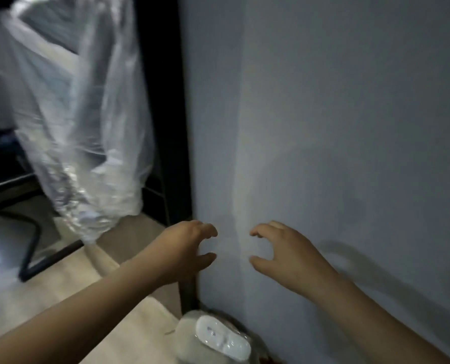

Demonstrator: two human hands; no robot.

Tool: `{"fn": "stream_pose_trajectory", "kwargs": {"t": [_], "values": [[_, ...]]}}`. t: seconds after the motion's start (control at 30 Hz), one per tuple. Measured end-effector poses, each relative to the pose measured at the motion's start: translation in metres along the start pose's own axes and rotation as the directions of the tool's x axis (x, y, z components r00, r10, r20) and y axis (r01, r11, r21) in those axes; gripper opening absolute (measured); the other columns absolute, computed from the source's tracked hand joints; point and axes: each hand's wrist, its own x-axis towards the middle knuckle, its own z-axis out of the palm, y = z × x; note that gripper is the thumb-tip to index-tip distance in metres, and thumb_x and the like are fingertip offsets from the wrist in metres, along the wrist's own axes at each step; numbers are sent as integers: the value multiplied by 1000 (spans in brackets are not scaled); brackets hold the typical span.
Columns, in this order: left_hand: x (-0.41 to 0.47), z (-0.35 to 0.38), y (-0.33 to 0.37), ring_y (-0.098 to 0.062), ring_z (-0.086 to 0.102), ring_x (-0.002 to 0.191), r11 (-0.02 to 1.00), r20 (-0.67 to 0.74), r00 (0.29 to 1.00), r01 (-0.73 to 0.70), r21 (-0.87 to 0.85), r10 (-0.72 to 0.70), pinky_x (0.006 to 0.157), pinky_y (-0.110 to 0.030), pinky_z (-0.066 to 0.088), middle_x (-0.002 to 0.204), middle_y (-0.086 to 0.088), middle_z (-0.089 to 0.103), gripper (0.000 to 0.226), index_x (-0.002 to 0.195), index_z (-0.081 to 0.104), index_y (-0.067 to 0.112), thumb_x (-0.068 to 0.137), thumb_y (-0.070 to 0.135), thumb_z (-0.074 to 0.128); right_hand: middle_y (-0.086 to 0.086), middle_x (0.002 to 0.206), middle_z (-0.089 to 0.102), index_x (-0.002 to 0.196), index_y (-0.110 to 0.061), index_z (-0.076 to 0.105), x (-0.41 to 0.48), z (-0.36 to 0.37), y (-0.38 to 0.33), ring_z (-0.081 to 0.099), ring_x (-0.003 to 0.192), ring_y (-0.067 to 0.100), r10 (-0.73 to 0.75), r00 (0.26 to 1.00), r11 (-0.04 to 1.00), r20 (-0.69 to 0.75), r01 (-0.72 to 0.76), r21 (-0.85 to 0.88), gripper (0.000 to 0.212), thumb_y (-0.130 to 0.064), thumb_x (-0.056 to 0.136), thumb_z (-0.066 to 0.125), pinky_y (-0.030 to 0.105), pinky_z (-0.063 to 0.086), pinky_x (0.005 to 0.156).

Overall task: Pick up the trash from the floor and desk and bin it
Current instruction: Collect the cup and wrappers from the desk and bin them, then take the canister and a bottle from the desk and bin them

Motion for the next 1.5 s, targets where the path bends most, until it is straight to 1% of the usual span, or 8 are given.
{"fn": "stream_pose_trajectory", "kwargs": {"t": [0.23, 0.37, 0.47, 0.63, 0.77, 1.03, 1.37, 1.5], "values": [[-146, -87, -137, -5, 57, 108, 944, -207, 924, 331, 12, -321, 92, -24, 48, 119, 15, 59, 43, 125, 54, 33, 84, 44, 62, -9, 120, 55, 127, -27, 55, 97, 33, -189, 53, 110, 10, -376, 926, 926, 26, 375, 33, 44, -41, 86, 63, 25, 45, 91], [-231, -126, -207, -5, 59, 102, 876, -285, 840, 483, 1, -463, 81, -8, 42, 115, 12, 61, 38, 121, 57, 31, 84, 39, 64, -6, 116, 58, 120, -25, 59, 135, 67, -306, 56, 108, 12, -500, 866, 864, 7, 499, 62, 41, -40, 83, 66, 25, 44, 89], [-292, -149, -256, -5, 56, 108, 833, -339, 782, 554, -8, -523, 88, -17, 44, 119, 13, 59, 41, 124, 55, 32, 85, 43, 62, -7, 118, 57, 124, -26, 58, 155, 92, -391, 54, 110, 10, -579, 815, 814, 21, 576, 81, 43, -40, 84, 65, 22, 41, 89], [-362, -176, -330, -2, 52, 111, 779, -337, 730, 627, -17, -595, 92, -20, 45, 121, 15, 56, 39, 124, 51, 33, 88, 46, 57, -9, 119, 59, 124, -28, 58, 184, 136, -500, 54, 110, 9, -631, 775, 771, 33, 621, 143, 51, -50, 78, 57, 27, 45, 94], [-385, -185, -387, 3, 49, 113, 756, -350, 697, 653, -53, -626, 90, -12, 39, 123, 20, 53, 41, 126, 48, 37, 87, 49, 55, -12, 120, 56, 127, -29, 55, 218, 167, -551, 52, 112, 6, -658, 751, 751, 57, 648, 130, 45, -43, 84, 63, 24, 44, 94], [-367, -191, -513, 0, 49, 116, 721, -359, 656, 689, -75, -664, 97, -18, 41, 126, 18, 53, 41, 127, 48, 36, 88, 46, 56, -11, 114, 56, 125, -29, 56, 324, 224, -611, 53, 108, 8, -678, 732, 734, 74, 668, 120, 43, -42, 84, 62, 26, 45, 91], [-313, -223, -682, 2, 50, 114, 669, -334, 618, 742, -51, -711, 92, -12, 38, 126, 17, 54, 43, 129, 47, 34, 89, 47, 54, -14, 112, 57, 119, -31, 57, 493, 285, -671, 53, 106, 5, -675, 732, 734, 94, 652, 191, 37, -42, 84, 62, 25, 45, 91], [-312, -226, -749, 1, 50, 115, 655, -321, 605, 753, -67, -728, 93, -12, 37, 126, 17, 54, 43, 130, 47, 34, 89, 47, 54, -17, 119, 55, 125, -33, 54, 542, 321, -706, 51, 113, 2, -683, 715, 729, 148, 656, 196, 41, -43, 85, 61, 21, 43, 93]]}}
